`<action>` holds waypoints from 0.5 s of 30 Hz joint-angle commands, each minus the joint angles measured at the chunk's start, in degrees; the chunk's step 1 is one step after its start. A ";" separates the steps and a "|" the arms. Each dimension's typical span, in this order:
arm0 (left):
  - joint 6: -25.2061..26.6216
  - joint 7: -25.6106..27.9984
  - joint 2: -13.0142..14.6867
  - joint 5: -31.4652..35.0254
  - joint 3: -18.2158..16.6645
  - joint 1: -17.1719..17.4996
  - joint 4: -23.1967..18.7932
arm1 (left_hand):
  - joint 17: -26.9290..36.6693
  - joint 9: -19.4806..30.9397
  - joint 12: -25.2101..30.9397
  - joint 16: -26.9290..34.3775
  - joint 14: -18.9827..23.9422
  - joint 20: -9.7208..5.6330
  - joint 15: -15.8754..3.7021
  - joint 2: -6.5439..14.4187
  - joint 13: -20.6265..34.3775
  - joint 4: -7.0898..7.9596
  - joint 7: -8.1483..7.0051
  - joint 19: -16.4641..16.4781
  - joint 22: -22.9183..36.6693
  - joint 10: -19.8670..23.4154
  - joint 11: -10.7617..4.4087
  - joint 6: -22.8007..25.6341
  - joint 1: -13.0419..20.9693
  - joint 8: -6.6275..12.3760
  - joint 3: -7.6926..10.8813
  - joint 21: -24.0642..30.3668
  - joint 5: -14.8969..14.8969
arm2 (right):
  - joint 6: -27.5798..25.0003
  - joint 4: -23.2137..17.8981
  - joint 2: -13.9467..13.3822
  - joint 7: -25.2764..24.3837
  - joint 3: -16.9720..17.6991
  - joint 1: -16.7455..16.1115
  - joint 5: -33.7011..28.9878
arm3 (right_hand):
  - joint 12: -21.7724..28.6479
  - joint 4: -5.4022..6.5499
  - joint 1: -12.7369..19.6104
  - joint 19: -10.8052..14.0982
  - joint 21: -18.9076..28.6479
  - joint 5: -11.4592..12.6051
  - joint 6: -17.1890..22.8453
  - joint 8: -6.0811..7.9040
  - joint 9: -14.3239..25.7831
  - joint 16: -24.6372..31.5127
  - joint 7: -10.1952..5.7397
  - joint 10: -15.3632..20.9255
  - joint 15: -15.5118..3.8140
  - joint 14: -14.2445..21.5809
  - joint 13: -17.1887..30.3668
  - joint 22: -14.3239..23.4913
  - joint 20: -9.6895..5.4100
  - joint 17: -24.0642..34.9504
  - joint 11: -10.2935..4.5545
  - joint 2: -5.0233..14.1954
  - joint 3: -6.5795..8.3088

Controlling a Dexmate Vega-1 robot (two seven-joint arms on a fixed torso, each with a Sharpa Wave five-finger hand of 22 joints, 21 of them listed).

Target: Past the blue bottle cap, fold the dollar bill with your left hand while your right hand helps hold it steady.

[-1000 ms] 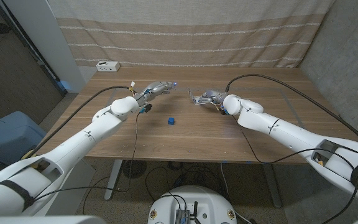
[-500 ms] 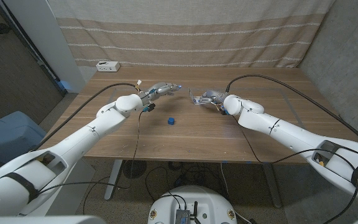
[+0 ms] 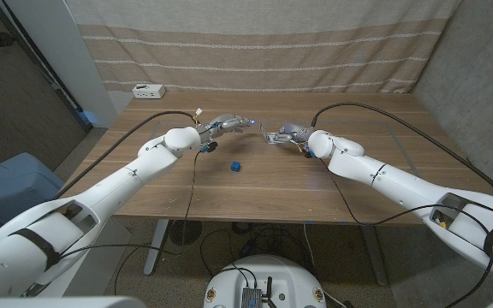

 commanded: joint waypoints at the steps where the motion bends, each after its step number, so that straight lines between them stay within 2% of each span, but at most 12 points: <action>1: -0.44 -0.61 -1.27 2.38 1.80 -1.99 2.10 | 0.04 0.31 0.53 0.38 0.78 0.51 0.10 0.00 0.25 0.16 -0.06 -1.14 0.12 1.07 0.05 0.80 -0.56 0.43 0.30 -0.58 -0.22 | 0.38 0.37 0.16 -0.26 0.10 -0.06 0.25 | -0.26 0.34 0.78 0.97 0.14 0.02 0.31 -0.15 0.17 0.38 0.17 0.54 -0.26 0.59 0.16 0.25 0.28 0.28 0.09 0.04 0.10; 15: -2.18 -1.57 -3.11 4.88 3.86 -4.22 5.23 | -0.09 0.30 0.57 0.25 1.01 -0.38 -0.89 0.04 0.24 0.00 0.07 -1.44 0.13 1.76 -0.29 1.58 -0.60 0.52 0.65 -0.85 -0.22 | 1.17 1.52 0.53 -0.16 -0.06 0.38 0.43 | -0.31 0.41 0.85 1.04 0.11 0.02 0.48 -0.20 0.18 0.35 0.21 0.72 -0.28 0.68 0.17 0.25 0.33 0.32 0.20 0.03 0.07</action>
